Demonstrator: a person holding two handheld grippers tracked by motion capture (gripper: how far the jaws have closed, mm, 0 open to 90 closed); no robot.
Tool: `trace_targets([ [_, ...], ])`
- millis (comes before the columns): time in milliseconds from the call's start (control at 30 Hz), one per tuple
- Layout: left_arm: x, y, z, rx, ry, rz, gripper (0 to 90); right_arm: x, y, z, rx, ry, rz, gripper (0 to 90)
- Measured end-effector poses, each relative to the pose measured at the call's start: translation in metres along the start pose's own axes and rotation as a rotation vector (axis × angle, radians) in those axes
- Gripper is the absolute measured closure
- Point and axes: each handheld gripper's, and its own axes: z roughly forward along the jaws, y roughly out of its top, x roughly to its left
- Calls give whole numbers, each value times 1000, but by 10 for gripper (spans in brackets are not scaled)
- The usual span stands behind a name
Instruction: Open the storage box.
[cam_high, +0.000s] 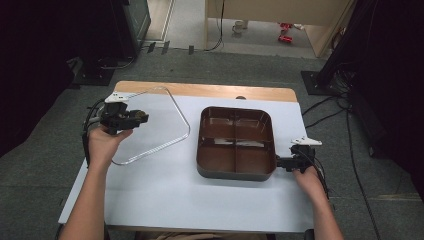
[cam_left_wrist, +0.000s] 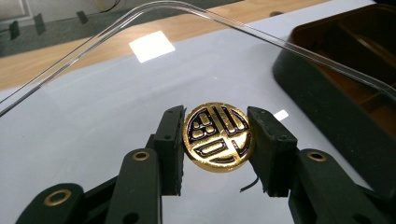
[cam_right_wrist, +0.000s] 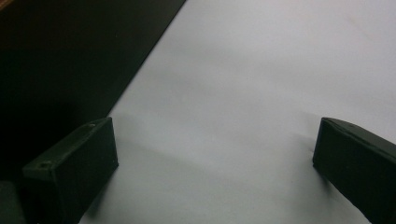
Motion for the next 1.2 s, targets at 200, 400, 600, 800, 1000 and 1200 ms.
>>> trace_targets([
  [200,14,-14,18,17,23,-50,589,0,0,0,0,0,0,0],
  [400,20,-24,44,71,57,-41,589,0,0,0,0,0,0,0],
  [600,22,-27,61,89,73,-22,589,0,0,0,1,-1,0,0],
  [800,26,-32,75,123,67,-30,588,0,0,0,0,-2,-1,0],
  [1000,28,-37,84,146,68,-32,588,0,0,0,0,-2,-1,0],
  [1200,29,-38,85,130,62,-33,585,0,0,0,-1,-2,-2,0],
])
